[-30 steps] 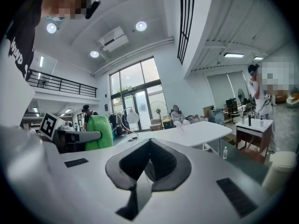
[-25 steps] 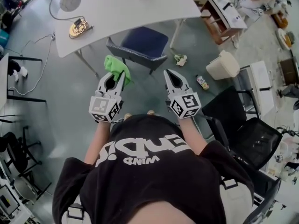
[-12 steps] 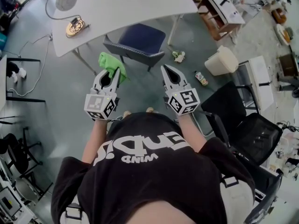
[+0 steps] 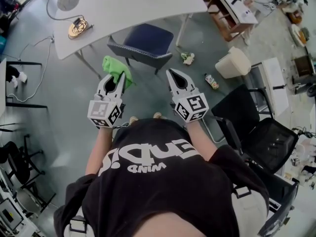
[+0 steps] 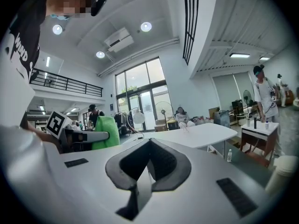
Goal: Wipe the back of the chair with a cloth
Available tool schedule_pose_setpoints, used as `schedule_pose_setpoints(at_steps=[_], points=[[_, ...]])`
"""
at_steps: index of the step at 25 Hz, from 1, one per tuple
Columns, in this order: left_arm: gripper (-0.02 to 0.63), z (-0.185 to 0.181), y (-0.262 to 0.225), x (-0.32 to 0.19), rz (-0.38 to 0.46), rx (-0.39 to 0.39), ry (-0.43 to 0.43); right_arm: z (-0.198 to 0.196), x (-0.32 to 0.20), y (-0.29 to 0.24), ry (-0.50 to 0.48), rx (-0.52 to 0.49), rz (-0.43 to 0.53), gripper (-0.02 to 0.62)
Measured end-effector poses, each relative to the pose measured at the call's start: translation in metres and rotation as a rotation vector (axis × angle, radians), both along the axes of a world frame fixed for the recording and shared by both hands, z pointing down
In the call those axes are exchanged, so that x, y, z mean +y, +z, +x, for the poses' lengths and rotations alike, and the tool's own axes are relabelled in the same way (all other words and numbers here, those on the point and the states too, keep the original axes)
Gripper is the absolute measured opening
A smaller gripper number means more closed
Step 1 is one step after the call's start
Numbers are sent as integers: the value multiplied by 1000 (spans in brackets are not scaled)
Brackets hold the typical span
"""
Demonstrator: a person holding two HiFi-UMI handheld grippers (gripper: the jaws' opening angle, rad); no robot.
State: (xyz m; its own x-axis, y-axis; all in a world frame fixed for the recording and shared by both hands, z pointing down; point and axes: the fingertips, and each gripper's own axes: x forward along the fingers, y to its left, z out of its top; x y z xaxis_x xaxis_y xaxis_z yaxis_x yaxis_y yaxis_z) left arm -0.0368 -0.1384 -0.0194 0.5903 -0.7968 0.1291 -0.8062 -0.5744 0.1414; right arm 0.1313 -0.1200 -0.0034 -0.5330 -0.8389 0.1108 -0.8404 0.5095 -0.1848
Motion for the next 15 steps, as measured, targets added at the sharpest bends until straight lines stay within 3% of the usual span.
schedule_pose_setpoints(at_steps=[15], points=[[63, 4, 8, 8, -21, 4, 0, 0, 9, 3, 2, -6, -13, -3]])
